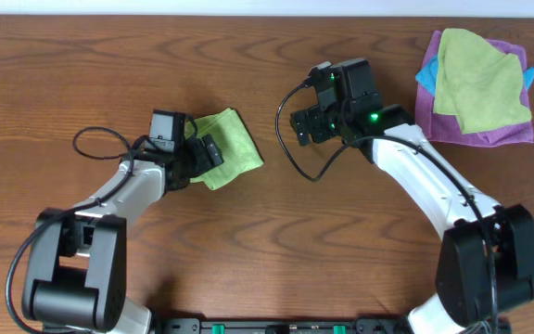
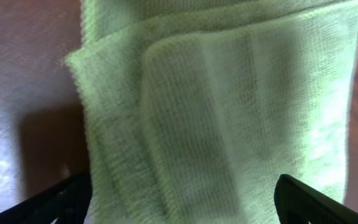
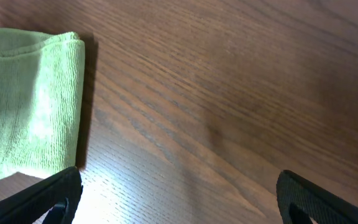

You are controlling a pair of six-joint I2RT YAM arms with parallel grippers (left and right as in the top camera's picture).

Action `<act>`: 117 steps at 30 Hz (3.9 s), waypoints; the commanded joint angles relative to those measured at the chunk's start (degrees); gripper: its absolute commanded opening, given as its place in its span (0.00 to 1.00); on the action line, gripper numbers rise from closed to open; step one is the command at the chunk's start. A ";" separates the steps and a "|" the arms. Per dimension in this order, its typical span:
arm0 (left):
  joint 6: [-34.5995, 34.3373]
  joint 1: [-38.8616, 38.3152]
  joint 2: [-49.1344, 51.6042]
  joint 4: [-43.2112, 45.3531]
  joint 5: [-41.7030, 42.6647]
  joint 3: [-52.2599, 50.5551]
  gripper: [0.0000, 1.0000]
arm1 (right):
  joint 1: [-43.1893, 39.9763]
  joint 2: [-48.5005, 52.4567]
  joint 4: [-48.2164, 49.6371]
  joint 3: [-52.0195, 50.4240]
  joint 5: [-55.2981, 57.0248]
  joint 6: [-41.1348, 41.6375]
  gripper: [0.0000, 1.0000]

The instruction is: Fold the cloth

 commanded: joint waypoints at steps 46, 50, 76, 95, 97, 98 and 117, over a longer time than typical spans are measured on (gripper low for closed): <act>-0.22 0.68 4.79 2.25 -6.14 6.25 0.48 | -0.28 -0.48 -0.02 0.85 0.42 -1.11 0.99; -0.15 0.68 4.79 2.01 -6.86 6.25 0.53 | -0.28 -0.48 0.20 0.85 0.42 -1.11 0.99; 2.40 0.68 4.76 -1.66 -14.49 6.47 0.38 | -0.28 -0.48 0.61 0.85 0.39 -1.09 0.99; 3.43 0.66 4.76 -3.74 -18.05 6.45 0.37 | -0.28 -0.48 0.87 0.85 0.42 -1.09 0.99; 3.43 0.66 4.76 -3.72 -18.12 6.45 0.33 | -0.28 -0.48 0.87 0.85 0.42 -1.09 0.99; 3.43 0.66 4.76 -3.67 -18.18 6.45 0.31 | -0.28 -0.48 0.87 0.85 0.42 -1.09 0.99; 3.37 0.66 7.80 -3.72 -19.32 6.34 0.45 | -0.28 -0.48 0.83 0.85 0.42 -1.09 0.99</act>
